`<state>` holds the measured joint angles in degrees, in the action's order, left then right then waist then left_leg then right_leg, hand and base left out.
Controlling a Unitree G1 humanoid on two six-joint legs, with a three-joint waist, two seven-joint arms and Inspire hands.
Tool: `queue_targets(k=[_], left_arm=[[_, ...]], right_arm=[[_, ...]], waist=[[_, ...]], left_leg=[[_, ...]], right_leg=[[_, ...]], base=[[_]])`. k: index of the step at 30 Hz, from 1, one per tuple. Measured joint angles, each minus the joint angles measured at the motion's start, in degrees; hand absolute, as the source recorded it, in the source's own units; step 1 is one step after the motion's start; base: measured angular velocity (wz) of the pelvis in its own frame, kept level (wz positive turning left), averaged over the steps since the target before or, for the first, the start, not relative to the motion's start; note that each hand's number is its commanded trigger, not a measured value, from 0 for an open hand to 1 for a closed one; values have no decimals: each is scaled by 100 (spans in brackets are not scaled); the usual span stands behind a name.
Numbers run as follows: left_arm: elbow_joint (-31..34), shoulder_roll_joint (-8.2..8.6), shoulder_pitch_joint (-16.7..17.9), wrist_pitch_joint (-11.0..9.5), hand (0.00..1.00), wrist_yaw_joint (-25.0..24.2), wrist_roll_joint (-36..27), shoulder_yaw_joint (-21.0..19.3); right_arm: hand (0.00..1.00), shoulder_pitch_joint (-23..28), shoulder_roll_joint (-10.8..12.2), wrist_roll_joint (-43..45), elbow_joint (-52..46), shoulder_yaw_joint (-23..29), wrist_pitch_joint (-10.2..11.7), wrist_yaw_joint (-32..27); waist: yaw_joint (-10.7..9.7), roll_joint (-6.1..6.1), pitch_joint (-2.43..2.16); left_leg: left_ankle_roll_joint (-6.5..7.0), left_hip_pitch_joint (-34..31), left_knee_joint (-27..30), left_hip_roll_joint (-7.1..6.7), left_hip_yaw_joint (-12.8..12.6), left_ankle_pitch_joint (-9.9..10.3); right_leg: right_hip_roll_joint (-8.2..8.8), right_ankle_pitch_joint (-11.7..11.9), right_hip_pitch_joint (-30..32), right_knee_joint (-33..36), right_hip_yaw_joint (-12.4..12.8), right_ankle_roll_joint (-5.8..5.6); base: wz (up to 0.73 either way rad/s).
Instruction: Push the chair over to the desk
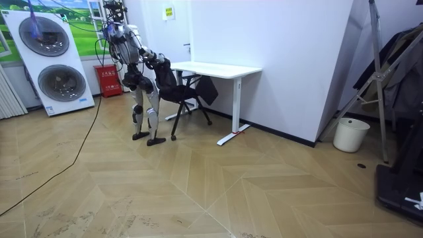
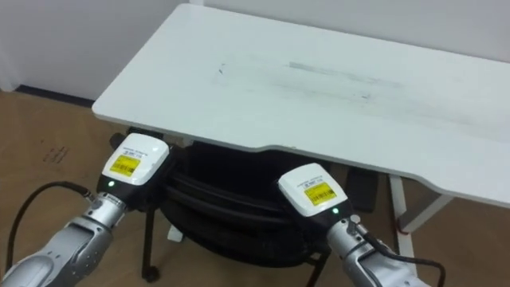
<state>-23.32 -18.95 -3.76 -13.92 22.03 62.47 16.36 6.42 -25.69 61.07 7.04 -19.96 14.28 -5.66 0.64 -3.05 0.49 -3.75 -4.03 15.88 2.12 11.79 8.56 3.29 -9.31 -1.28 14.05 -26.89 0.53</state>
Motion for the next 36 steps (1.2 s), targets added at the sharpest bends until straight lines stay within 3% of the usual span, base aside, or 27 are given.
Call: queue_targets(k=[2,5,17,23,28,31,34,36], left_arm=[[35,60,51,75,0,-7,-81,-79],[86,138,160,117,0,-8,-225,-145],[306,324,408,200,0,-15,-1239,-153],[311,418,407,235,0,-45,-1235,-244],[430,391,414,221,0,-46,-1244,-356],[668,305,415,161,0,0,-1545,-660],[684,294,448,69,0,122,-1580,-1318],[698,314,553,-5,0,237,-1762,-1552]], right_arm=[[0,6,61,-2,-41,20,-5,59],[0,30,82,12,-126,36,3,127],[0,35,304,-565,-89,211,20,277],[0,37,331,-973,-114,396,188,328],[0,34,403,-1763,-203,699,334,311],[0,31,250,-2013,-257,798,505,302],[0,42,153,-1986,-393,941,745,252],[0,249,131,-2010,-667,1204,856,13]], waist=[[42,-11,-24],[62,28,-40],[89,134,5],[25,223,-31],[9,242,-25],[63,257,-19],[-11,259,-14],[-39,261,-14]], left_leg=[[-44,81,-256,-2,4,-165],[-54,185,-428,7,-14,-240],[-44,269,-456,10,-132,-245],[6,221,-454,11,-328,-275],[26,197,-459,-19,-366,-287],[48,155,-455,-43,-385,-305],[81,146,-452,-68,-430,-329],[95,159,-458,-82,-500,-332]], right_leg=[[4,3,23,-22,25,-3],[-3,3,22,-29,86,-3],[-84,4,41,-42,470,-1],[-65,61,96,-69,565,-53],[-53,71,160,-40,670,-66],[-67,97,215,-39,787,-52],[-48,115,231,-44,827,-47],[-36,132,229,-59,879,-32]], base=[[5],[-3],[-4],[-5],[-1],[0],[-2],[-10]])
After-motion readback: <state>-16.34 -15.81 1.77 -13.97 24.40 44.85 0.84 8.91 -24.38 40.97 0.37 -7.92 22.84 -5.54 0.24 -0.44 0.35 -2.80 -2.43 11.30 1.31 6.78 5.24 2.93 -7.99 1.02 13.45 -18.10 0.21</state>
